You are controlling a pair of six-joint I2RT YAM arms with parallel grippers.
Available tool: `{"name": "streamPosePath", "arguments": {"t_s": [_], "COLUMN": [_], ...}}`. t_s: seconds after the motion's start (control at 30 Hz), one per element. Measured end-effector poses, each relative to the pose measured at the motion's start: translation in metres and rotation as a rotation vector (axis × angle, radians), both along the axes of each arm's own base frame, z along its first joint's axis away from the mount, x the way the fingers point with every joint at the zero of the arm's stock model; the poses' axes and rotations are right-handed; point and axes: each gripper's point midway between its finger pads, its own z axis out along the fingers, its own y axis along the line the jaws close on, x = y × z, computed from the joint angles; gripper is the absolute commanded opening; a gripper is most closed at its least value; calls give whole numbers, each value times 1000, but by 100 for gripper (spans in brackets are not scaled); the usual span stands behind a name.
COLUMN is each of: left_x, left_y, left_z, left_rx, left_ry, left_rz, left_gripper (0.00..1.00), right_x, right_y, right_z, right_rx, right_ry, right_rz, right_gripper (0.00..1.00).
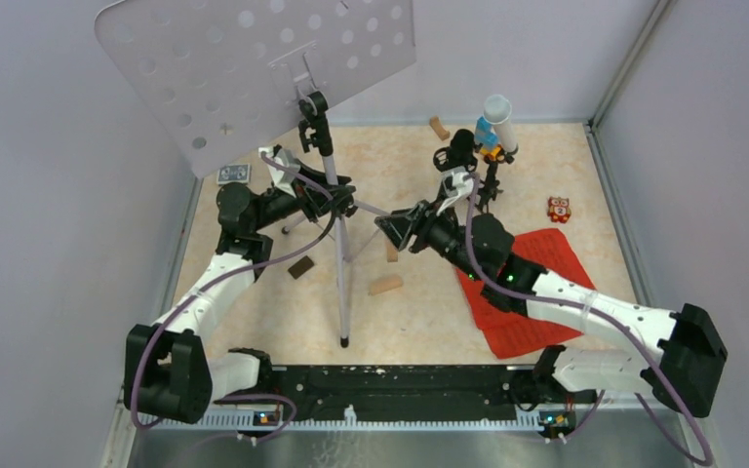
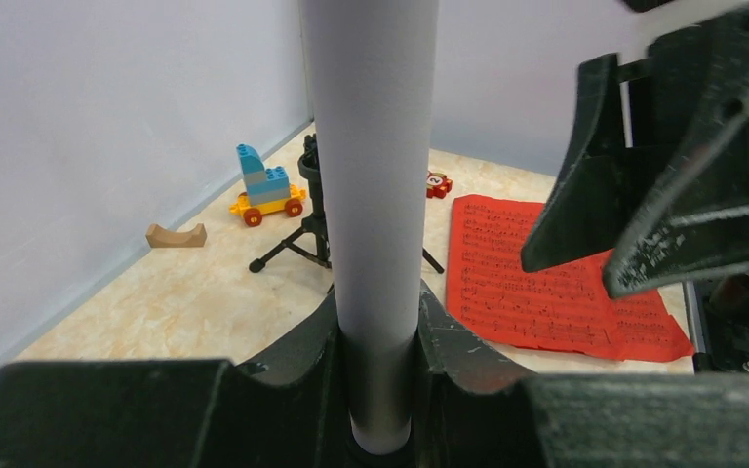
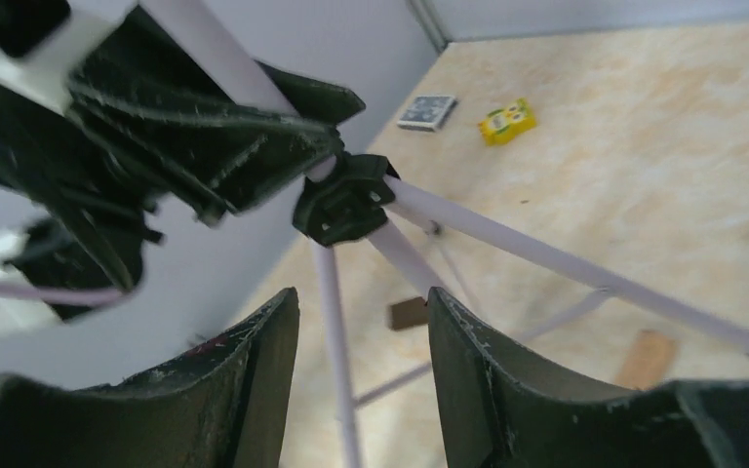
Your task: Pack up the instrument practice props
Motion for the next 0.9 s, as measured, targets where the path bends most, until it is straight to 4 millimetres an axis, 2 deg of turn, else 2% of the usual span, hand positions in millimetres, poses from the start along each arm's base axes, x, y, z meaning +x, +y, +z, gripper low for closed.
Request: {"name": "streamPosePath", "arguments": {"t_s": [0.1,0.2,0.4,0.6,0.77,0.9], "left_x": [2,1,1,1,2,2], "left_y": [0,0,0,0,0,0], "left_z": [0,0,0,0,1,1], "left_rx": [0,0,0,-1,-3,-2], "left_ry": [4,4,4,5,5,3], "left_rz": [-3,-4,-5,-5,2,1], "left_gripper": [0,0,0,0,0,0], "right_x": [6,2,5,19,29,34], "right_y": [9,27,47,54,54,53], "right_z": [9,9,-9,-21,-24,-21], "right_rx": [196,345,509,610,653,681], "right_ry": [217,406,698,831,862,862], "right_rz": [16,66,65,37,23,27], "right_gripper": [50,49,47,44,37,36]}}
